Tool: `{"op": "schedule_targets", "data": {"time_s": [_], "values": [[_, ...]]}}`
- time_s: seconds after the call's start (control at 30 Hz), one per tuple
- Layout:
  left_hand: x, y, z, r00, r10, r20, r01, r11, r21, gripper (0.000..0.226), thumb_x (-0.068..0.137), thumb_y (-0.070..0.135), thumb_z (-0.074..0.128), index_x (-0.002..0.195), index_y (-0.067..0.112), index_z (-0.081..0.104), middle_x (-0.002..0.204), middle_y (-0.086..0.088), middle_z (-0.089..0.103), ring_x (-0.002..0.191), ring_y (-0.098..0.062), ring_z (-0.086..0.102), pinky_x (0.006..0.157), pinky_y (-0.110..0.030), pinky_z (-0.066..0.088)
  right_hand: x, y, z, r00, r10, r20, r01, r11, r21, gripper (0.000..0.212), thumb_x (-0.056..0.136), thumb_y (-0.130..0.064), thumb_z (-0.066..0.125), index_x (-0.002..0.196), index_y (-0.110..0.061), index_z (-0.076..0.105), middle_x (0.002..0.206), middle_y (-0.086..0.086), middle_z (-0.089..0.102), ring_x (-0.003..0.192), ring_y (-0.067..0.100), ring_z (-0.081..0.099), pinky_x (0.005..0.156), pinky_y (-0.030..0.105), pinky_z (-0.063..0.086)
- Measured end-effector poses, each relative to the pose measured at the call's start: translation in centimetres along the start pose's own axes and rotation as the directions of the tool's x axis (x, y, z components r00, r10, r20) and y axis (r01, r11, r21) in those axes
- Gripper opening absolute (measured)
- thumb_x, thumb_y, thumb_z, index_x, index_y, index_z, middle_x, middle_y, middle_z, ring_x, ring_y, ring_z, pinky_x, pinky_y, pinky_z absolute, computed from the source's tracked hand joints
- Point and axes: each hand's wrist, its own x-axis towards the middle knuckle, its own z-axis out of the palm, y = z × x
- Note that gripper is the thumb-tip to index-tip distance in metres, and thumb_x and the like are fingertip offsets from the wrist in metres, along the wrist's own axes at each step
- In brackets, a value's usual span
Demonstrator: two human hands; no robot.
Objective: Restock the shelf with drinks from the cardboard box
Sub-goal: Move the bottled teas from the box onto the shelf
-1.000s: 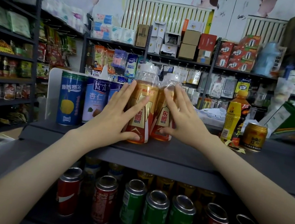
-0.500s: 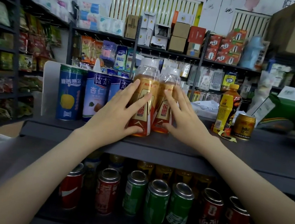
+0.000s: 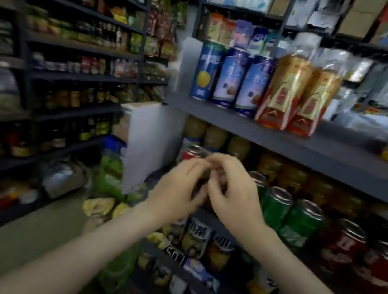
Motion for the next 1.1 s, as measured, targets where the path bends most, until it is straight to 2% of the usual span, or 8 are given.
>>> {"op": "schedule_targets", "data": {"time_s": [0.07,0.13,0.27,0.43,0.57,0.73,0.9,1.1], "values": [[-6.2,-1.2,-0.8,0.979,-0.150,0.140,0.140,0.987,0.081,0.041,0.083,0.026,0.049,0.118,0.006,0.056,0.113,-0.013,0.062,0.106,-0.023,0.053,0.087,-0.027,0.042,-2.6,-0.8,4.6,0.990,0.040,0.134,-0.053,0.994,0.096,0.026,0.090,-0.011,0.051,0.114,-0.013,0.059,0.103,-0.008,0.056,0.091,0.002,0.054,0.079,0.016,0.044],[-12.5,-2.6,-2.5,0.904,-0.351,0.245,0.305,0.930,0.206,0.043,0.083,0.027,0.048,0.118,0.005,0.058,0.114,-0.013,0.061,0.105,-0.027,0.055,0.086,-0.033,0.044,-5.0,-1.7,9.2,0.960,0.053,0.275,-0.100,0.982,0.159,0.022,0.092,-0.009,0.052,0.112,-0.015,0.060,0.101,-0.004,0.058,0.086,0.008,0.057,0.074,0.023,0.048],[-23.7,-4.6,-8.1,0.627,-0.705,0.332,0.543,0.701,0.463,0.045,0.095,0.029,0.046,0.136,0.011,0.043,0.132,-0.009,0.047,0.122,-0.026,0.045,0.097,-0.033,0.038,-8.7,-4.5,18.0,0.884,-0.008,0.468,-0.103,0.972,0.211,0.021,0.093,-0.010,0.050,0.110,-0.014,0.062,0.099,0.002,0.061,0.085,0.019,0.061,0.075,0.034,0.050],[-35.5,-7.2,-14.5,0.320,-0.908,0.271,0.700,0.419,0.578,0.042,0.096,0.031,0.046,0.136,0.018,0.043,0.132,-0.005,0.048,0.124,-0.023,0.046,0.097,-0.032,0.040,-12.0,-9.2,28.3,0.726,-0.103,0.680,-0.149,0.942,0.301,0.032,0.091,-0.009,0.053,0.122,-0.016,0.056,0.105,-0.010,0.049,0.094,0.011,0.055,0.085,0.029,0.048],[-43.1,-10.1,-17.6,0.124,-0.972,0.200,0.785,0.219,0.579,0.041,0.096,0.029,0.047,0.135,0.016,0.044,0.130,-0.007,0.050,0.123,-0.024,0.048,0.095,-0.031,0.039,-13.4,-11.4,36.9,0.519,-0.136,0.844,-0.183,0.947,0.265,0.039,0.095,-0.015,0.050,0.133,-0.022,0.046,0.121,-0.008,0.050,0.106,0.012,0.055,0.087,0.029,0.048],[-51.3,-15.7,-19.6,-0.128,-0.967,0.220,0.820,0.022,0.572,0.050,0.094,0.037,0.041,0.137,0.014,0.038,0.133,-0.011,0.051,0.119,-0.029,0.051,0.091,-0.033,0.042,-15.1,-11.5,49.6,0.289,-0.041,0.956,-0.269,0.955,0.123,0.052,0.096,-0.016,0.052,0.144,-0.023,0.035,0.144,-0.005,0.040,0.119,0.014,0.052,0.092,0.030,0.049],[-58.7,-23.2,-19.6,-0.238,-0.938,0.253,0.823,-0.057,0.565,0.044,0.098,0.030,0.043,0.139,0.015,0.038,0.136,-0.006,0.045,0.123,-0.023,0.047,0.096,-0.034,0.043,-19.0,-8.6,61.7,0.069,0.173,0.982,-0.278,0.949,-0.148,0.047,0.095,-0.016,0.052,0.140,-0.022,0.039,0.139,0.003,0.046,0.120,0.021,0.052,0.099,0.038,0.045],[-67.7,-30.7,-13.1,-0.342,-0.866,0.365,0.789,-0.053,0.613,0.047,0.098,0.028,0.040,0.143,0.016,0.032,0.144,-0.002,0.039,0.126,-0.019,0.043,0.099,-0.030,0.041,-27.2,-3.4,71.1,-0.057,0.344,0.937,-0.283,0.895,-0.345,0.059,0.093,-0.012,0.054,0.146,-0.020,0.029,0.136,0.002,0.048,0.118,0.018,0.052,0.096,0.033,0.045]]}}
